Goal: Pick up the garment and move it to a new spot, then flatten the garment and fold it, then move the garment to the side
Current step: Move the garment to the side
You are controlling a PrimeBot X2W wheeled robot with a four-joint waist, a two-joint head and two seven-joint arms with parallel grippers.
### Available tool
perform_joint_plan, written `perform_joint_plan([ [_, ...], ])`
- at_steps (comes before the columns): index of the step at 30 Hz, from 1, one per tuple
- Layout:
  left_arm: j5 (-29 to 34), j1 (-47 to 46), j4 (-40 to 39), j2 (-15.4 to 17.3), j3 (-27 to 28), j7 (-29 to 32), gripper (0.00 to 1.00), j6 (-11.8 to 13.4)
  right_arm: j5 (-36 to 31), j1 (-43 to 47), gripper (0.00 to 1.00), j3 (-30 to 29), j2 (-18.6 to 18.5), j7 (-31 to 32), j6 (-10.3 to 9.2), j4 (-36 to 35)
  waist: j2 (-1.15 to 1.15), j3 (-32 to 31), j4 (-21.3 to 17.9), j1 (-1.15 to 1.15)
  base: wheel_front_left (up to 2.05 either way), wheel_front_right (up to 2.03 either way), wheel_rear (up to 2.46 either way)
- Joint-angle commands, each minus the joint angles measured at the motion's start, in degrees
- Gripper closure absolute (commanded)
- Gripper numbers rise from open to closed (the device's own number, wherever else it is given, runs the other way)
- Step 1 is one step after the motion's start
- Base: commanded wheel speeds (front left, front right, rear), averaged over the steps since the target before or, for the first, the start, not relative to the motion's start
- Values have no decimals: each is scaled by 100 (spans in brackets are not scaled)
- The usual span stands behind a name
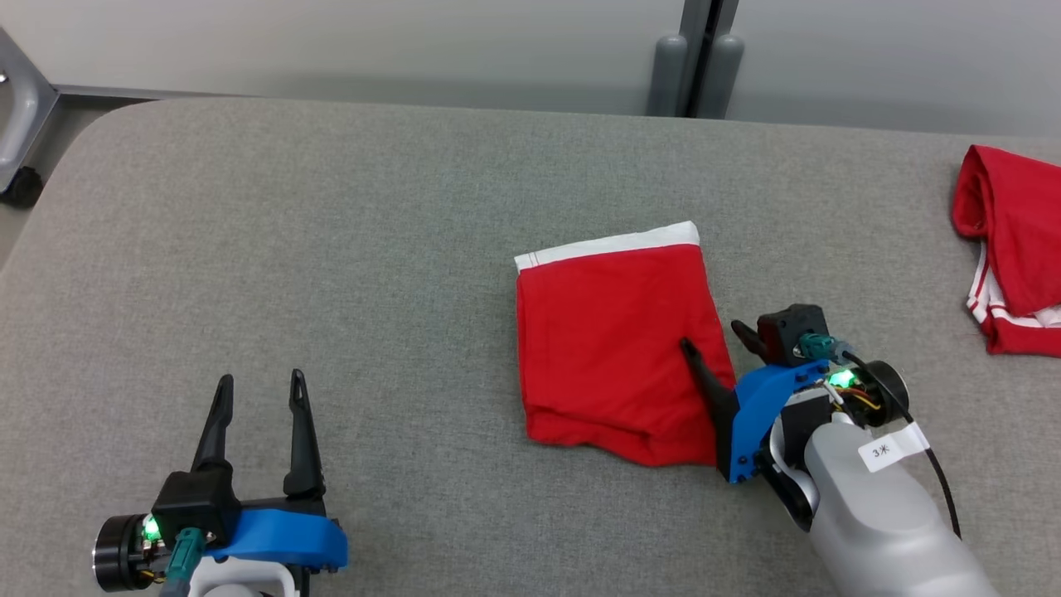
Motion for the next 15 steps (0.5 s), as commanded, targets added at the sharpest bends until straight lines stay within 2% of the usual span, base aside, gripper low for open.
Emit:
perform_joint_plan([
  [1, -19, -105, -20, 0, -13, -24, 0, 24, 22, -99, 0, 38, -29, -82, 1, 151, -1, 76, 53, -1, 0, 0, 0],
  [7, -52, -143, -41, -26, -3, -25, 0, 43, 124, -92, 0, 273, 68, -275, 1, 715, -1, 187, 35, -1, 0, 0, 0],
  [8, -64, -151, -58, -30, 9, -25, 0, 53, 163, -102, 45, 336, 96, -302, 1, 758, -1, 204, 0, -1, 0, 0, 0],
  [9, -74, -162, -74, -36, 10, -25, 0, 53, 220, -112, 83, 403, 111, -355, 1, 778, -1, 215, -18, -1, 0, 0, 0],
  [10, -84, -168, -88, -38, 11, -25, 0, 55, 259, -131, 100, 467, 124, -396, 1, 796, -1, 219, -35, -1, 0, 0, 0],
  [15, -108, -200, -139, -55, 1, -26, 0, 60, 384, -306, 100, 720, 112, -598, 1, 790, -1, 237, -140, -1, 0, 0, 0],
])
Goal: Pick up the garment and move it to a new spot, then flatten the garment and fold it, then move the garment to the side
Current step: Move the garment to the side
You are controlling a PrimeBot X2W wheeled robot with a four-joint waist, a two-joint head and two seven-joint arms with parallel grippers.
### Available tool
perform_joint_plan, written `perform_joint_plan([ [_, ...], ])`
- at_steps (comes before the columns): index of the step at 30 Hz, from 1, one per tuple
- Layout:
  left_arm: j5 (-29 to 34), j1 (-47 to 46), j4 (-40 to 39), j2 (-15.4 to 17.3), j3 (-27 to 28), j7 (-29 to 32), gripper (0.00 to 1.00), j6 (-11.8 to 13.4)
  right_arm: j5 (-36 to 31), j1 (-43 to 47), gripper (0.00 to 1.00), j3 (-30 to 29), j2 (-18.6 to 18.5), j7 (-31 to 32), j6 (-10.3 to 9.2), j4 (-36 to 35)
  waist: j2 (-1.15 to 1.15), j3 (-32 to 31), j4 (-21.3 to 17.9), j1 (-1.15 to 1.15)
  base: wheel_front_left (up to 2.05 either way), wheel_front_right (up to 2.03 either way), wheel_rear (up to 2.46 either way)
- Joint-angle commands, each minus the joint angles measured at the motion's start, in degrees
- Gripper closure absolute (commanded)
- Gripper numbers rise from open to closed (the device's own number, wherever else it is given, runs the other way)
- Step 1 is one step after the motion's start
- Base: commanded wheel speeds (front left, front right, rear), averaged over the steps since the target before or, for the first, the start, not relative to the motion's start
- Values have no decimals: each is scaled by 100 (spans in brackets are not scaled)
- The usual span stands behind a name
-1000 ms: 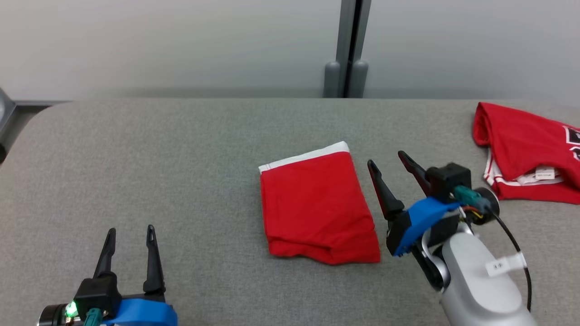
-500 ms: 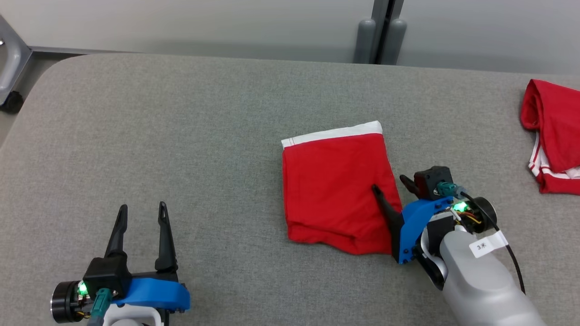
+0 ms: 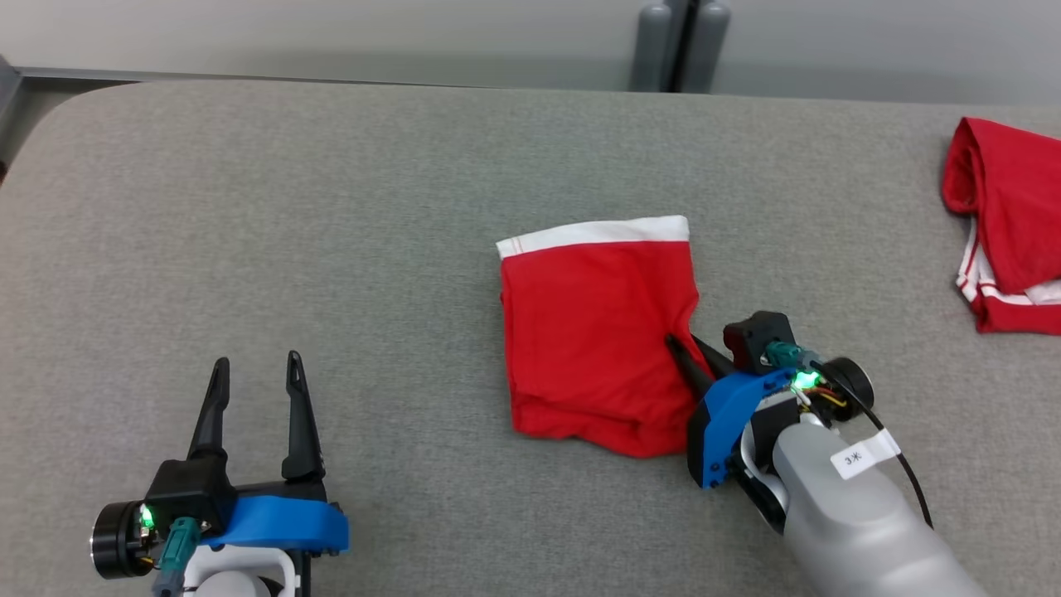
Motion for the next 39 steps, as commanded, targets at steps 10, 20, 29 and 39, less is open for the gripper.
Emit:
perform_joint_plan([
  [10, 53, -265, -347, -8, 41, -25, 0, -9, -222, -989, 100, 883, -670, -237, -1, -173, 0, 302, -656, 0, 0, 0, 0],
  [20, 343, -535, -937, 249, 55, -26, 0, -10, 281, -2302, 100, 1654, -1749, -274, -1, -521, 0, 1089, -1613, 0, 0, 0, 0],
  [29, 615, -589, -1763, 576, 35, 145, 0, 24, 1062, -2933, 100, 1930, -2665, -150, -1, -658, 0, 1604, -2316, 0, 0, 0, 0],
  [39, 734, -737, -2461, 806, -17, 535, 0, -40, 1583, -3471, 100, 2061, -2922, -90, -1, -1, 0, 2010, -2467, 0, 0, 0, 0],
])
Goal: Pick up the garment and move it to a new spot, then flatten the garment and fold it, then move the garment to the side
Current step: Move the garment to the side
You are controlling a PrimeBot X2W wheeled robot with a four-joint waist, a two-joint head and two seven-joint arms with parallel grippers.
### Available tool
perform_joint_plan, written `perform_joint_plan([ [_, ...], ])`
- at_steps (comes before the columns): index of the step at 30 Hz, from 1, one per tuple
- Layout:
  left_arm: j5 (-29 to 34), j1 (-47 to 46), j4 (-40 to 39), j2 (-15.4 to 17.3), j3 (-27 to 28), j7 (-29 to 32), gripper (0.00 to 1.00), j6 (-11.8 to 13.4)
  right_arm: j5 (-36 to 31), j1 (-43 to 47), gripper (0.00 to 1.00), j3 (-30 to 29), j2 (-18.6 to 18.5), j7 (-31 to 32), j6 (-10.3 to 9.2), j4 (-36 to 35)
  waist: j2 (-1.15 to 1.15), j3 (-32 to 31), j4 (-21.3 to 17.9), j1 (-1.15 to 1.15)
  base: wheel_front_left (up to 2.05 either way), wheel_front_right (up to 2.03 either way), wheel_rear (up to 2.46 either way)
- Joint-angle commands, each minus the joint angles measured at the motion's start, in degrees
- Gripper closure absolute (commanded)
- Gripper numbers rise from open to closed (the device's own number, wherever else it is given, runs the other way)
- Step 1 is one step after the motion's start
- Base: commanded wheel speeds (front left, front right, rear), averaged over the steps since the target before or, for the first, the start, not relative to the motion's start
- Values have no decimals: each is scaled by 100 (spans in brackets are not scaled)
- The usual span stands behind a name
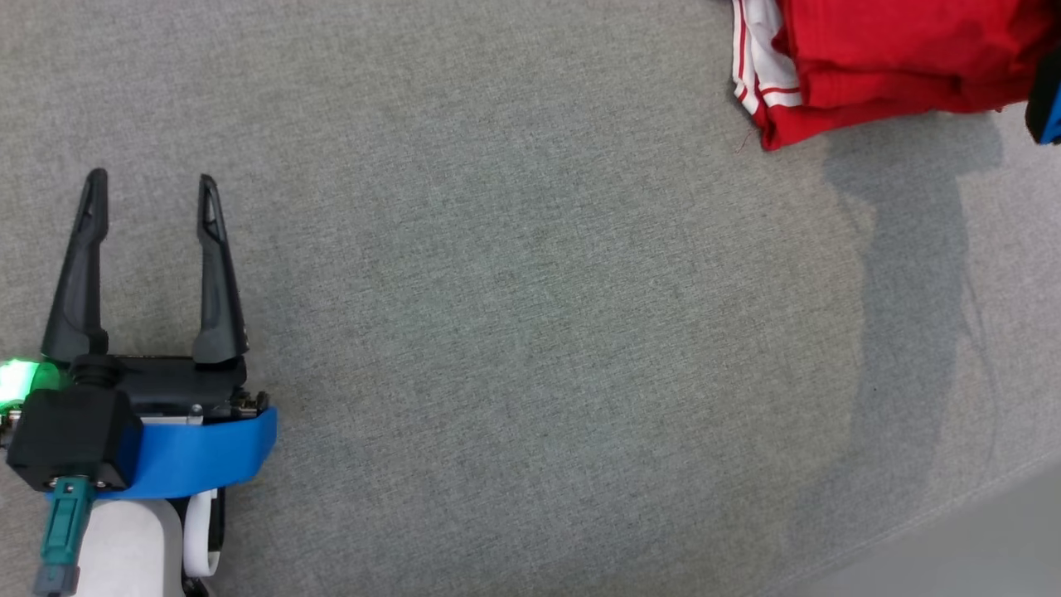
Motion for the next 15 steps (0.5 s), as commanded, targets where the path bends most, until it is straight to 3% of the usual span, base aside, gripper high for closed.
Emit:
perform_joint_plan([
  [1, 30, -97, -54, 46, 21, 15, 0, -25, -2, -130, 100, 30, 51, -29, -1, 91, -1, 43, 33, -1, 0, 0, 0],
  [5, 33, -121, -117, 74, 20, 61, 0, 24, -71, -353, 100, 18, 198, 21, -1, 619, -1, 136, 96, -1, 0, 0, 0],
  [6, 32, -129, -130, 76, 11, 57, 0, 19, -82, -407, 17, -20, 230, 25, -1, 763, -1, 152, 118, -1, 0, 0, 0],
  [7, 31, -137, -139, 68, -7, 54, 0, 22, -127, -428, 0, -38, 253, 108, -1, 893, -1, 161, 143, -1, 0, 0, 0],
  [15, -60, -101, 69, 9, -43, -82, 0, 91, -419, -477, 0, -466, 347, -212, -1, 1139, -1, -21, 255, -1, 0, 0, 0],
])
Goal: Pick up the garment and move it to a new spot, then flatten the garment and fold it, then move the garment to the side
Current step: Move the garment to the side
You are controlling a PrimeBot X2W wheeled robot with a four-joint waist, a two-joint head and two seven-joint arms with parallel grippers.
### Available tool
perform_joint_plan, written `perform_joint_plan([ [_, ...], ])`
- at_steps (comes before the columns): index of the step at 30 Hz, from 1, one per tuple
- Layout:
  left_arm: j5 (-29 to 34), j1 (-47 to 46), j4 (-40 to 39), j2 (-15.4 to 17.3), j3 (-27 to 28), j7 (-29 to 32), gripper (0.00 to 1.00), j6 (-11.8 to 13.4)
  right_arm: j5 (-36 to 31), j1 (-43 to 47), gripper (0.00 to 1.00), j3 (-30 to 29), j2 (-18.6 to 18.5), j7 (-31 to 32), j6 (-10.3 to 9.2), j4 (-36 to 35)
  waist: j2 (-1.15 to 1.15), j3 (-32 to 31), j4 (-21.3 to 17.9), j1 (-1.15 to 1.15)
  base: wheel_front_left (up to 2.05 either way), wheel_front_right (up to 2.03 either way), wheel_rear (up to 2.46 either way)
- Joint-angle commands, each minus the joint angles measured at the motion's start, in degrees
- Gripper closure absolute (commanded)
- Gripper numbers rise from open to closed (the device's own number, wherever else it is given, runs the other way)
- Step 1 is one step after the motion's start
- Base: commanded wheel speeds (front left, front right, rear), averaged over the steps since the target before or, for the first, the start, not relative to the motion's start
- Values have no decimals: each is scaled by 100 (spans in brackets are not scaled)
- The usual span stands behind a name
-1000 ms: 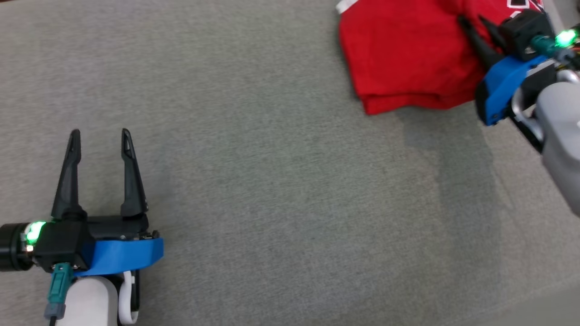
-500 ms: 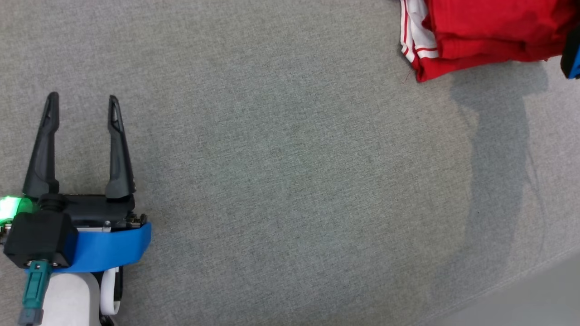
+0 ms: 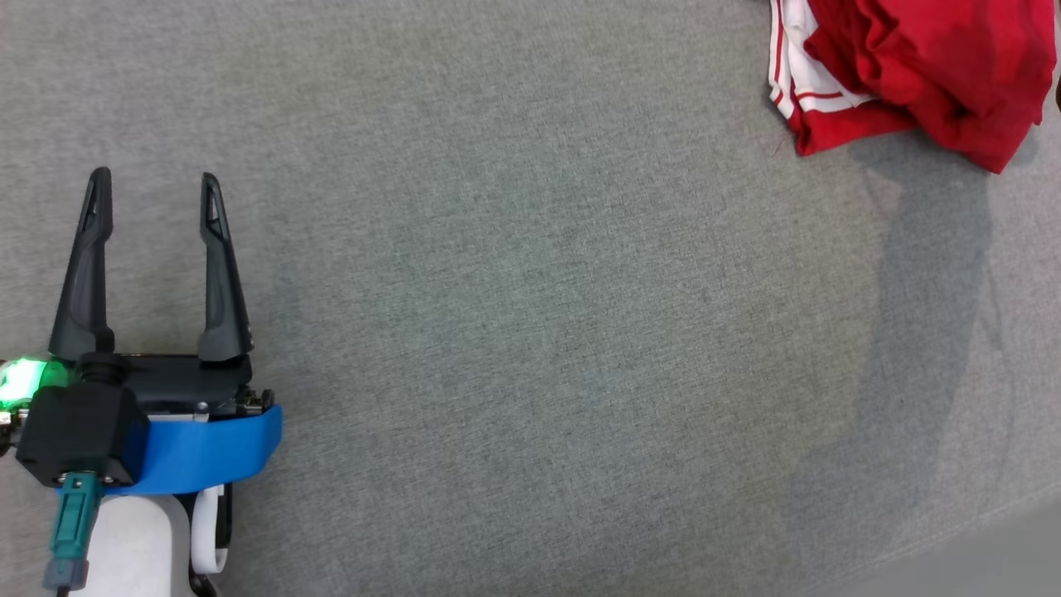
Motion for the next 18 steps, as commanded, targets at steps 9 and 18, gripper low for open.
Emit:
perform_joint_plan([
  [9, -269, 286, 539, -167, 90, -321, 0, 159, -396, 1011, 0, -1277, 244, -84, 1, -1553, -1, -778, 243, -1, 0, 0, 0],
  [18, -604, 816, 1142, -340, 224, -464, 0, 213, -964, 2897, 0, -2270, 1059, -86, 1, -3535, -1, -1583, 693, -1, 0, 0, 0],
])
